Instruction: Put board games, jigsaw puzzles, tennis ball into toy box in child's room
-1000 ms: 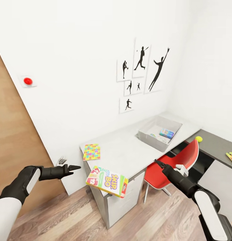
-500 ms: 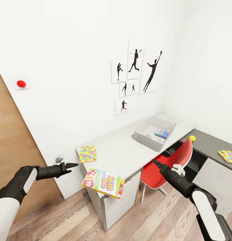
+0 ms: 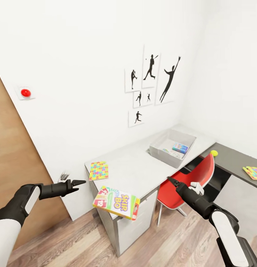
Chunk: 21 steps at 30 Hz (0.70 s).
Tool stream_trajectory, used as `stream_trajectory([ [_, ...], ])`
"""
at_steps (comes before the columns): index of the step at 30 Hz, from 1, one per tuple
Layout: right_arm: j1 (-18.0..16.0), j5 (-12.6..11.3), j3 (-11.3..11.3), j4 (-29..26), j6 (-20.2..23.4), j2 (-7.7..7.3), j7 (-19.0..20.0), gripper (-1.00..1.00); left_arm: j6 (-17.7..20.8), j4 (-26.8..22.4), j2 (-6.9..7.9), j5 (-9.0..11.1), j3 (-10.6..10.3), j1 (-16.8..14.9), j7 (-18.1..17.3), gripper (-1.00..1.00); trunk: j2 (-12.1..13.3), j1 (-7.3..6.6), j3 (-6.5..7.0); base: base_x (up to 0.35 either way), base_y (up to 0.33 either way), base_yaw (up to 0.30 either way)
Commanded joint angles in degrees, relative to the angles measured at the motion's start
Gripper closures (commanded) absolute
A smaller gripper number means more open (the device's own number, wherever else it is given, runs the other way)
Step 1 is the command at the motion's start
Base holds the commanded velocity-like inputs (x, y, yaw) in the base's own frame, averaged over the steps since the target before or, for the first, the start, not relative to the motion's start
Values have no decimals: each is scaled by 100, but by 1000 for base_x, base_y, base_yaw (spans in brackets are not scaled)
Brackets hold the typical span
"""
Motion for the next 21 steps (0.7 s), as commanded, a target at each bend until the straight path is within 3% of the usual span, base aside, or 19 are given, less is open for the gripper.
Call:
stream_trajectory([
  [1,-5,-26,-6,-3,31,1,-10,-100,23,1,0,-4,8,-5,-20,-100,-12,4,-13,0,75,0],
  [8,-5,-26,-13,-8,35,2,-10,-100,18,200,3,-1,28,-12,-29,-100,-12,4,-13,6,148,0],
  [13,-5,-22,-13,-19,54,2,-15,-100,-14,886,0,-1,164,-32,-26,-100,-12,4,-14,3,38,0],
  [21,-5,-18,-34,-40,246,2,-16,-100,-8,1093,-6,4,204,-40,-40,-100,-12,4,-65,0,6,0],
])
